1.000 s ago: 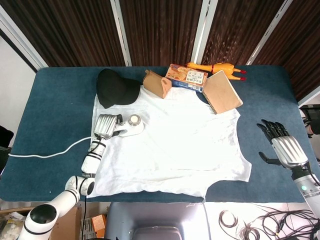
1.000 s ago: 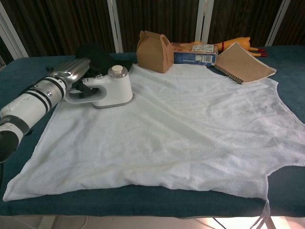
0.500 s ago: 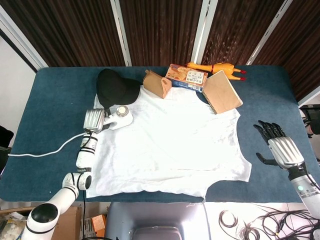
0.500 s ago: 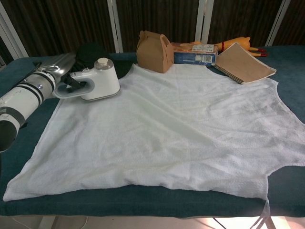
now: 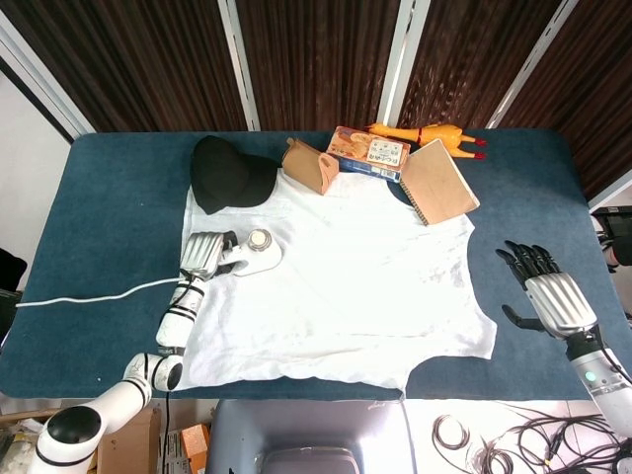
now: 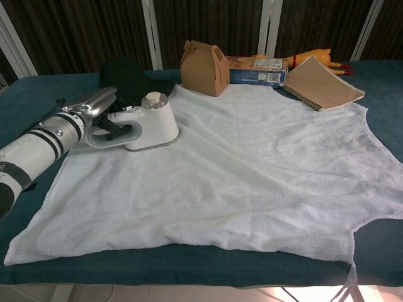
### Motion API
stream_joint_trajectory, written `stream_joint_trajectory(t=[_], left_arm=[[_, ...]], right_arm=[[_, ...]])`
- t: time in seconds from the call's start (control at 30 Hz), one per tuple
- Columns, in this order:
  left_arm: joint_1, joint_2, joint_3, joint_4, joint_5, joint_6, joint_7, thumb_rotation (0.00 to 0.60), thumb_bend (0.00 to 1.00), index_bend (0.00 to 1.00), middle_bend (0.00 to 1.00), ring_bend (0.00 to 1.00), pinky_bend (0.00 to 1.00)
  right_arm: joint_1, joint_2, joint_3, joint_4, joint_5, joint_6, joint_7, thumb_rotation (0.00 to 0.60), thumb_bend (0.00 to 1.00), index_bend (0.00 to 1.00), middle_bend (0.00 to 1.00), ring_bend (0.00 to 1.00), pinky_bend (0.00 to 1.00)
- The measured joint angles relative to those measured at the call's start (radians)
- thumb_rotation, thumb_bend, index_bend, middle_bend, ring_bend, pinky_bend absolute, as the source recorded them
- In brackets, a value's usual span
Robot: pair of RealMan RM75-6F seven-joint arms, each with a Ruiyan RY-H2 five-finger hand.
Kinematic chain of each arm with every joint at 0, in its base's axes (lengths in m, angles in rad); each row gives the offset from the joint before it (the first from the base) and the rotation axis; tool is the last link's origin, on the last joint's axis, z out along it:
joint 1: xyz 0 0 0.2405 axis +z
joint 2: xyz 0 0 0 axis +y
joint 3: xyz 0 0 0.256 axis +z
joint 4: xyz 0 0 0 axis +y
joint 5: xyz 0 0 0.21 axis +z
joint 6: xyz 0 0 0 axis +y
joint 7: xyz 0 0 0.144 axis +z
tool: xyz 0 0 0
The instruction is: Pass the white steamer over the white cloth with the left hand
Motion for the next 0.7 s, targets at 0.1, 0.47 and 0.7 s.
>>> stream_joint_trajectory(t=[0.1, 0.47, 0.7], left_arm=[[0.028, 0.036, 0.022, -0.11, 0.016, 0.019, 0.004, 0.6, 0.7, 0.8, 0.95, 0.98, 1.0], [0.131, 0.18, 0.106, -0.498, 0.043, 0.074, 0.143, 0.6, 0.7, 0.8, 0.95, 0.98, 1.0], [0.15, 0.2, 0.107, -0.538, 0.019, 0.099, 0.274, 0.6, 0.7, 0.8, 0.95, 0.98, 1.0]], right_arm=[[0.001, -0.003, 0.0, -0.002, 0.001, -0.002, -0.004, 0.6, 0.27, 0.0, 0.0, 0.0, 0.0], [0.002, -0.012, -0.003, -0.011, -0.008, -0.004, -0.015, 0.6, 0.27, 0.0, 0.0, 0.0, 0.0], [0.007, -0.018, -0.003, -0.008, -0.003, -0.015, -0.015, 0.6, 0.27, 0.0, 0.0, 0.0, 0.0]])
